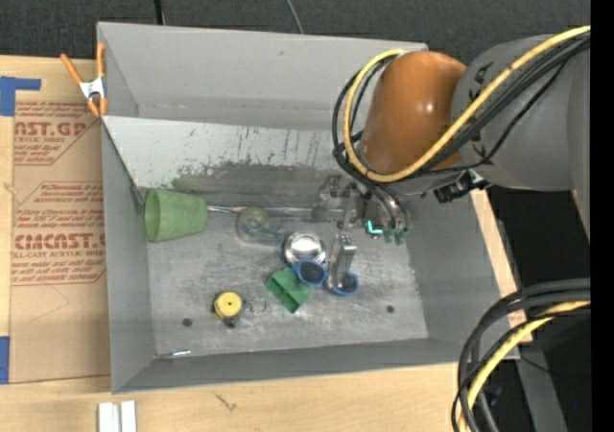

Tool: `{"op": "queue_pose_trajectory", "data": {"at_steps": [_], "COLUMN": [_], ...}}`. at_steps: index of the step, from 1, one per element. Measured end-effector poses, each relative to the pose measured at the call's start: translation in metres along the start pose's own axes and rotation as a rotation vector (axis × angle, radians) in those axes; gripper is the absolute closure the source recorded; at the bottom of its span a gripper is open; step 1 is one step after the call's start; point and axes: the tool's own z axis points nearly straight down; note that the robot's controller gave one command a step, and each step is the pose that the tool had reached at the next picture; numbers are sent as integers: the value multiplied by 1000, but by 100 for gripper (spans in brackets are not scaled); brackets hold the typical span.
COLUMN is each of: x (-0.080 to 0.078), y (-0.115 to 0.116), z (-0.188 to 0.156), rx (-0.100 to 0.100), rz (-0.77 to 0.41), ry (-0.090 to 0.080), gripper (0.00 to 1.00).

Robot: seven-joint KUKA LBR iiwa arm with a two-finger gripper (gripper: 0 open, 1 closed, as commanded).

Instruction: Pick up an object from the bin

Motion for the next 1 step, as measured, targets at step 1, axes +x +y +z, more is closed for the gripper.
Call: {"op": "queue_pose_trajectory", "data": {"at_steps": [1], "x": [22], "y": [39], "z": [74], "rx": [-1], "rz": [-32], "ry": [-17], "gripper": [0]}}
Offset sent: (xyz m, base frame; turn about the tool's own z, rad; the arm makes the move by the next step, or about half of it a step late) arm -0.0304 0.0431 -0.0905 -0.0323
